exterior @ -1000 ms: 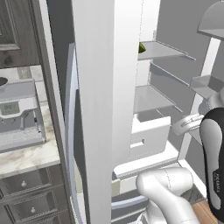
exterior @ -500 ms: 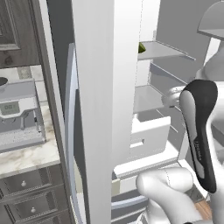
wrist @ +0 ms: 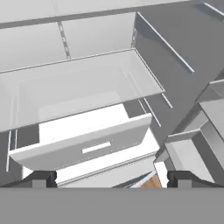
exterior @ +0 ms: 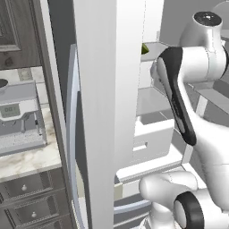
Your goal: Grab the lime and lemon wedge from the fridge, place them in the blender, close the lid, and turn on the blender to create a marinade.
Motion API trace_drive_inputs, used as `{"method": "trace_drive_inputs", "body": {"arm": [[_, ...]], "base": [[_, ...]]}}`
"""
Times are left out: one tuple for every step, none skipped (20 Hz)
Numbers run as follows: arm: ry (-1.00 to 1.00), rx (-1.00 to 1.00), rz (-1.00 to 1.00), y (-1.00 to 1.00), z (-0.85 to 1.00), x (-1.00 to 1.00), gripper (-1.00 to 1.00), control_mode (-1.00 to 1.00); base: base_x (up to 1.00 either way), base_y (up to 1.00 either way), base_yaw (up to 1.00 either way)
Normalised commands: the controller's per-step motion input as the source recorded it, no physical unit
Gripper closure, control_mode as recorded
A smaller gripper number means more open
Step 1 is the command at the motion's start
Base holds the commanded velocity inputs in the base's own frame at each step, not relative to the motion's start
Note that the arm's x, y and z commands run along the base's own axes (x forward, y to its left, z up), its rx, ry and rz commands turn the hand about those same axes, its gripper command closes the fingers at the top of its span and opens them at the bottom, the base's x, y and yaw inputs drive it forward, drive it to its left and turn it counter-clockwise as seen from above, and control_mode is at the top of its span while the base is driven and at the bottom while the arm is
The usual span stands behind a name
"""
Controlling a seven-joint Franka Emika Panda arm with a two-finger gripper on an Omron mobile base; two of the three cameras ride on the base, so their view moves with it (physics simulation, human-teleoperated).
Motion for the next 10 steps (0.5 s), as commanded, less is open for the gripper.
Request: {"method": "trace_drive_inputs", "body": {"arm": [[0.0, 0.0, -0.09, -0.01, 0.25, 0.98, -1.0, -1.0], [0.0, 0.0, -0.08, -0.01, 0.26, 0.99, -1.0, -1.0], [0.0, 0.0, -0.08, 0.0, 0.29, 1.0, -1.0, -1.0], [0.0, 0.0, -0.08, 0.0, 0.29, 0.96, -1.0, -1.0], [0.0, 0.01, -0.08, 0.0, 0.25, 0.94, -1.0, -1.0], [0.0, 0.01, -0.07, 0.0, 0.11, 0.96, -1.0, -1.0], [0.0, 0.01, -0.07, 0.0, 0.04, 0.95, -1.0, -1.0], [-0.02, 0.01, -0.06, 0.0, 0.0, 0.86, -1.0, -1.0], [-0.04, 0.01, -0.06, 0.0, 0.0, 0.86, -1.0, -1.0], [-0.06, 0.01, -0.05, -0.05, 0.0, 0.84, -1.0, -1.0]], "base": [[0.0, 0.0, 0.0], [0.0, 0.0, 0.0], [0.0, 0.0, 0.0], [0.0, 0.0, 0.0], [0.0, 0.0, 0.0], [0.0, 0.0, 0.0], [0.0, 0.0, 0.0], [0.0, 0.0, 0.0], [0.0, 0.0, 0.0], [0.0, 0.0, 0.0]]}}
